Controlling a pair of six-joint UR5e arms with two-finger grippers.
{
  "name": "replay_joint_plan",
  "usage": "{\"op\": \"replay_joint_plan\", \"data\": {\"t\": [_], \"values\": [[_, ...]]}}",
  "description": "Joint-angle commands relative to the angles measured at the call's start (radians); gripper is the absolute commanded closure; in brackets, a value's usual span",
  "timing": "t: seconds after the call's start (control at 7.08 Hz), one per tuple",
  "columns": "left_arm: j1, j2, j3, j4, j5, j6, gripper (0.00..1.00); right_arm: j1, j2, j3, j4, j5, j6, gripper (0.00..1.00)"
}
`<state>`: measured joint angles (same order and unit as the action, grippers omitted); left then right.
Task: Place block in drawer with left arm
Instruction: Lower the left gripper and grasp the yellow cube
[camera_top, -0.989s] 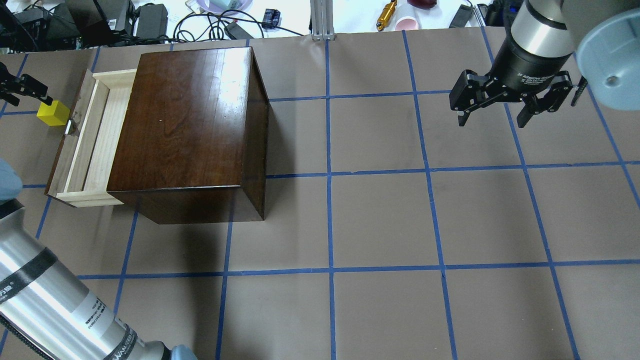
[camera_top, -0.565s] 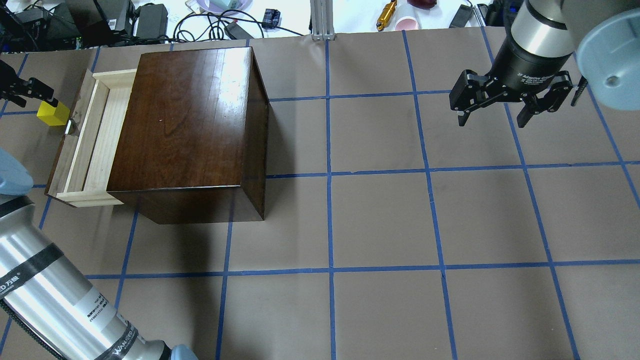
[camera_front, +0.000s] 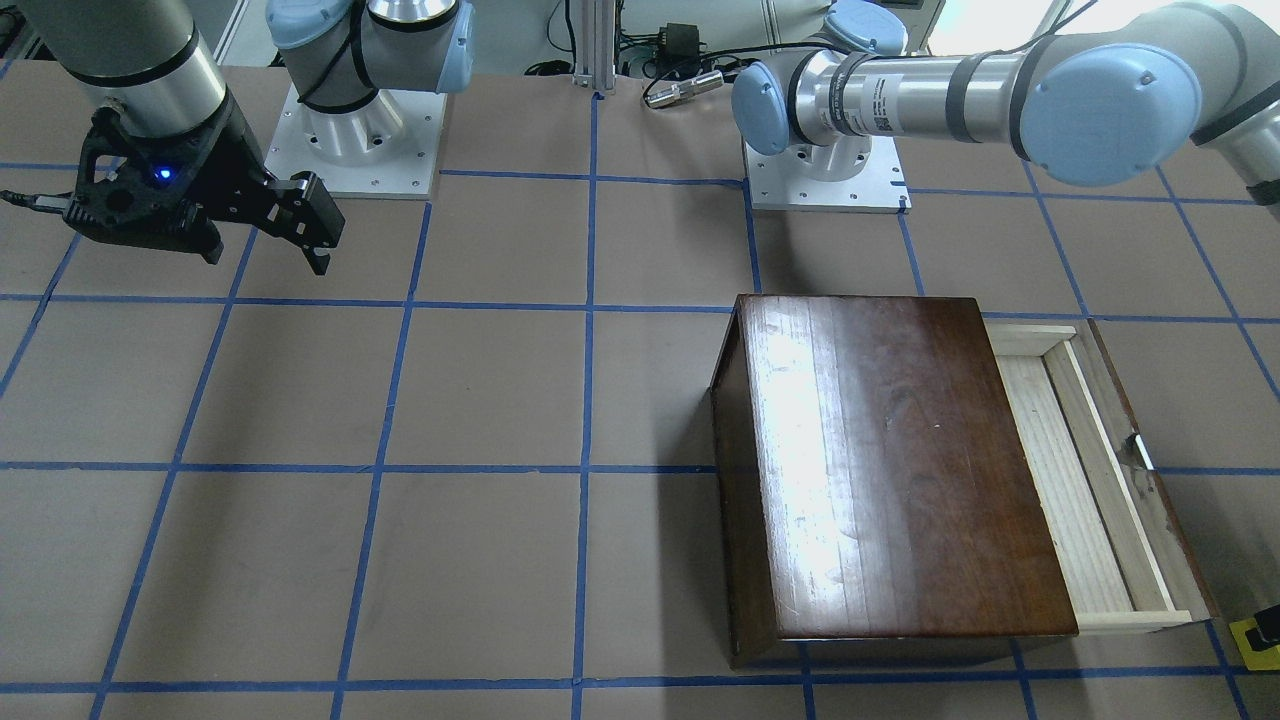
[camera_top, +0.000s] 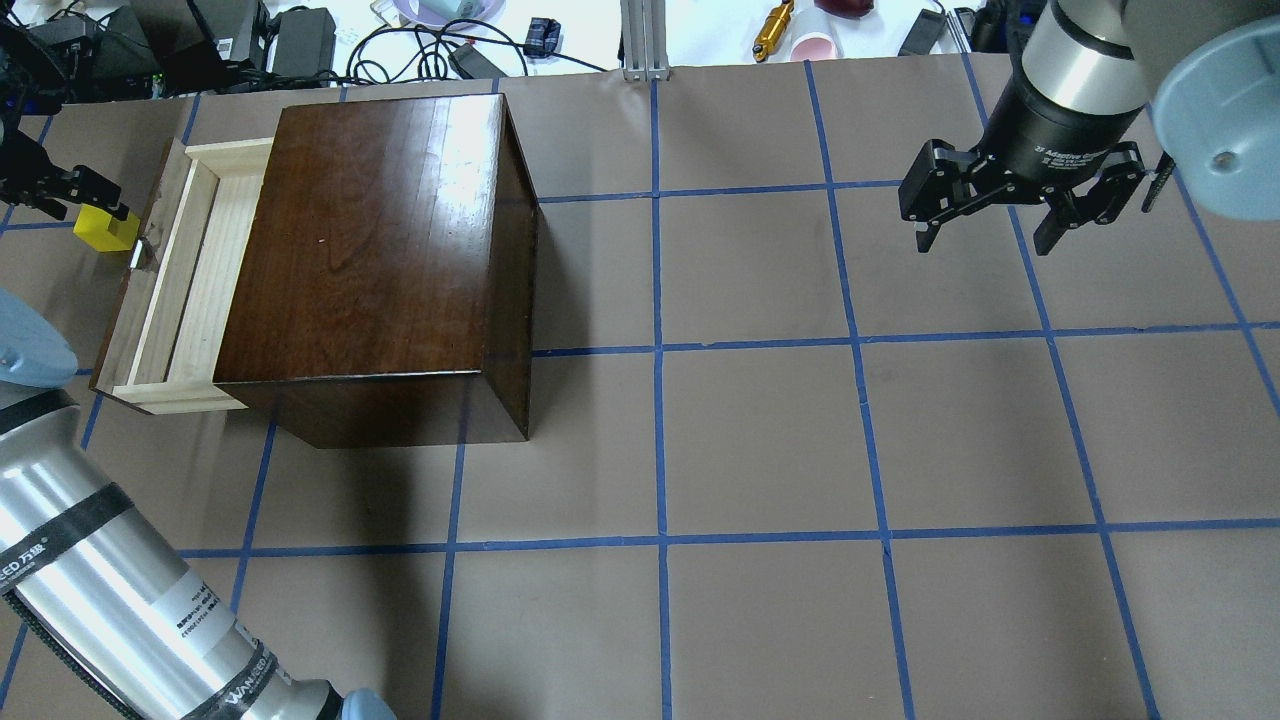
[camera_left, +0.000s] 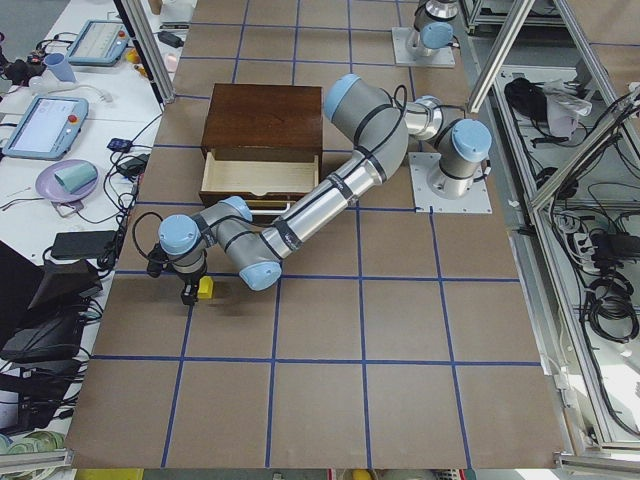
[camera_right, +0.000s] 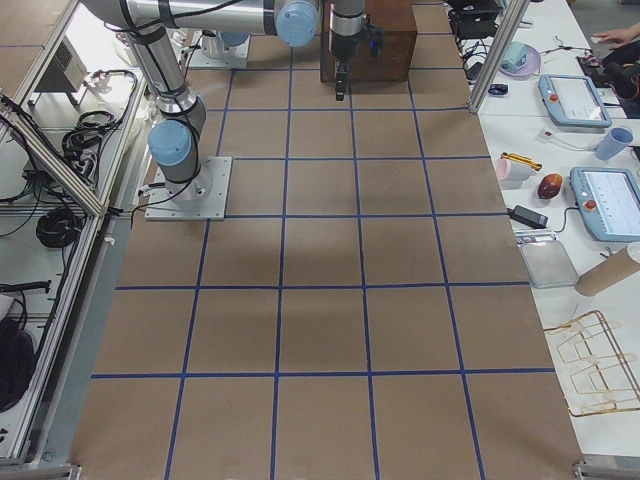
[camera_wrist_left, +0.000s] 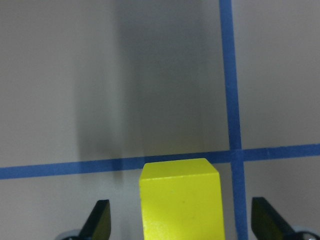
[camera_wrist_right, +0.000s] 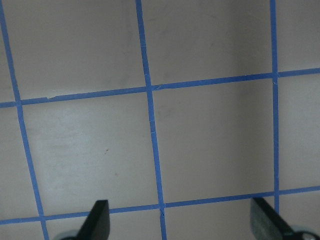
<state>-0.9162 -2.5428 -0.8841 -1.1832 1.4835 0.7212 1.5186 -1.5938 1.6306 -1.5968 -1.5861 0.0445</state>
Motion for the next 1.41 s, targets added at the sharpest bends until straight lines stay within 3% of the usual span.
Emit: {"op": "replay_joint_plan", "data": {"t": [0.0,0.28,0.85,1.27], "values": [[0.000,0.001,-0.002,0.000,-0.002,0.004,0.49,0.000,0.000,0.000,0.000,0.000,0.000,0.00],[-0.007,0.016,-0.006,-0.013,-0.002,0.001,0.69,0.000,0.000,0.000,0.000,0.000,0.000,0.00],[-0.039,0.249,-0.108,-0.199,0.014,-0.005,0.69,0.000,0.000,0.000,0.000,0.000,0.000,0.00],[-0.062,0.456,-0.298,-0.210,0.015,-0.014,0.69,0.000,0.000,0.000,0.000,0.000,0.000,0.00]]}}
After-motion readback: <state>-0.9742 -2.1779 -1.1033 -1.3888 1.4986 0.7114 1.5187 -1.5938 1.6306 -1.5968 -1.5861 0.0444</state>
